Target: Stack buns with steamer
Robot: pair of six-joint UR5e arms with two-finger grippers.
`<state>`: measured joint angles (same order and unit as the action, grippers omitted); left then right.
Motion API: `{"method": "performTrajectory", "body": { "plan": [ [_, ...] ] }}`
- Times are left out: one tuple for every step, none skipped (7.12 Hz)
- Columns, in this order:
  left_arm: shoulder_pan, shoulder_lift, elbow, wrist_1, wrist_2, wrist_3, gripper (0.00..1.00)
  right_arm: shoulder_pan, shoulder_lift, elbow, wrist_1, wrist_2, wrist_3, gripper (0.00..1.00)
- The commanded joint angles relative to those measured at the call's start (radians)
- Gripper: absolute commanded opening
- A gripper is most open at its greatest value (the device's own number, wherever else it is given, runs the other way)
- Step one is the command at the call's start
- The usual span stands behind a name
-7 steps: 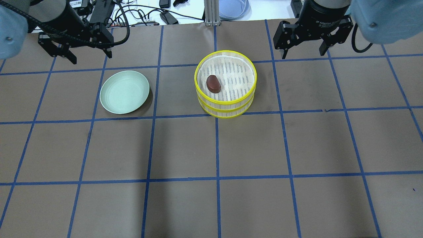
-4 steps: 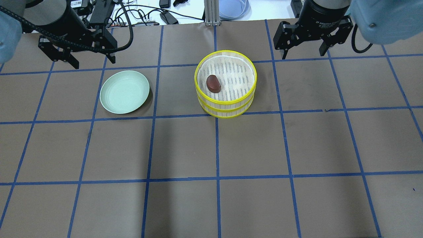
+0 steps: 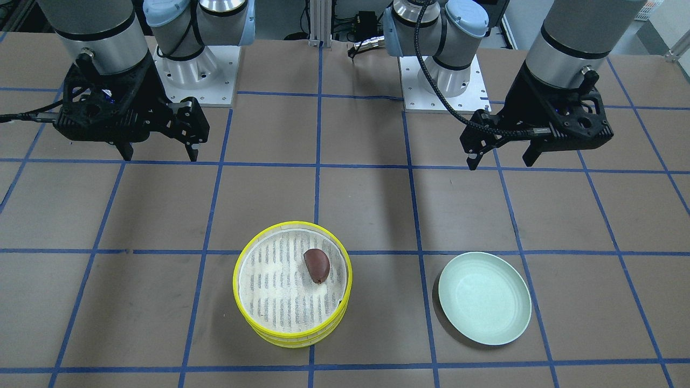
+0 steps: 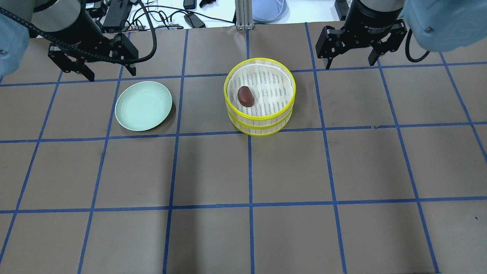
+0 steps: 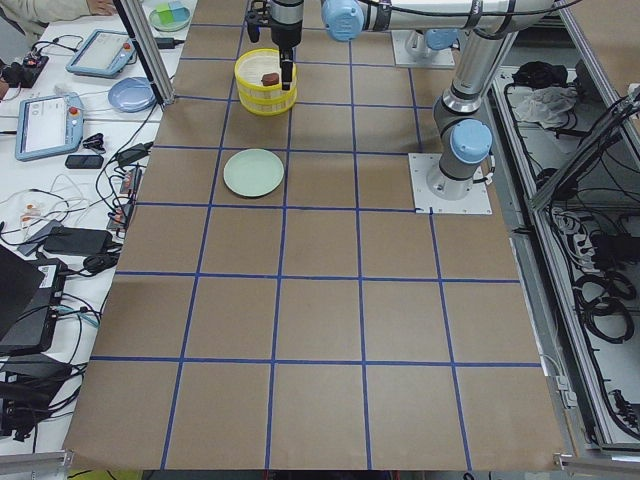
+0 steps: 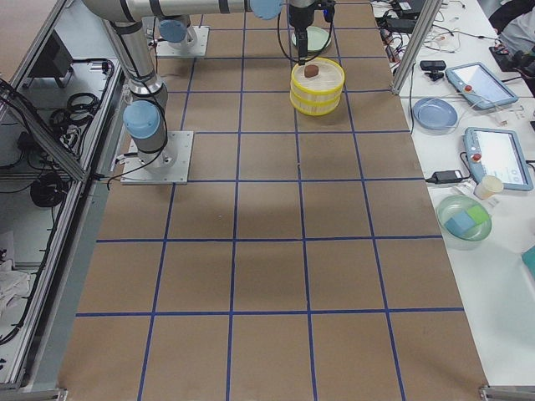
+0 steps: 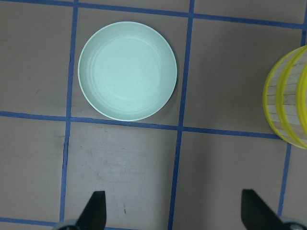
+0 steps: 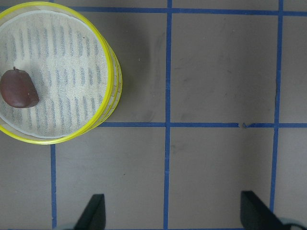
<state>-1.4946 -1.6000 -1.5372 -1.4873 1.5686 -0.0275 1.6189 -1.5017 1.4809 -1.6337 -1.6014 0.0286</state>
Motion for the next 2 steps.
{"method": "performTrajectory", "body": {
  "plan": [
    [-0.001, 0.009, -0.012, -0.008, 0.002, 0.0, 1.0, -0.001, 0.0, 0.001, 0.0, 0.0, -0.001, 1.0],
    [-0.001, 0.011, -0.026, -0.005, 0.007, 0.0, 1.0, -0.001, 0.0, 0.001, -0.002, 0.0, -0.001, 1.0]
  ]
}}
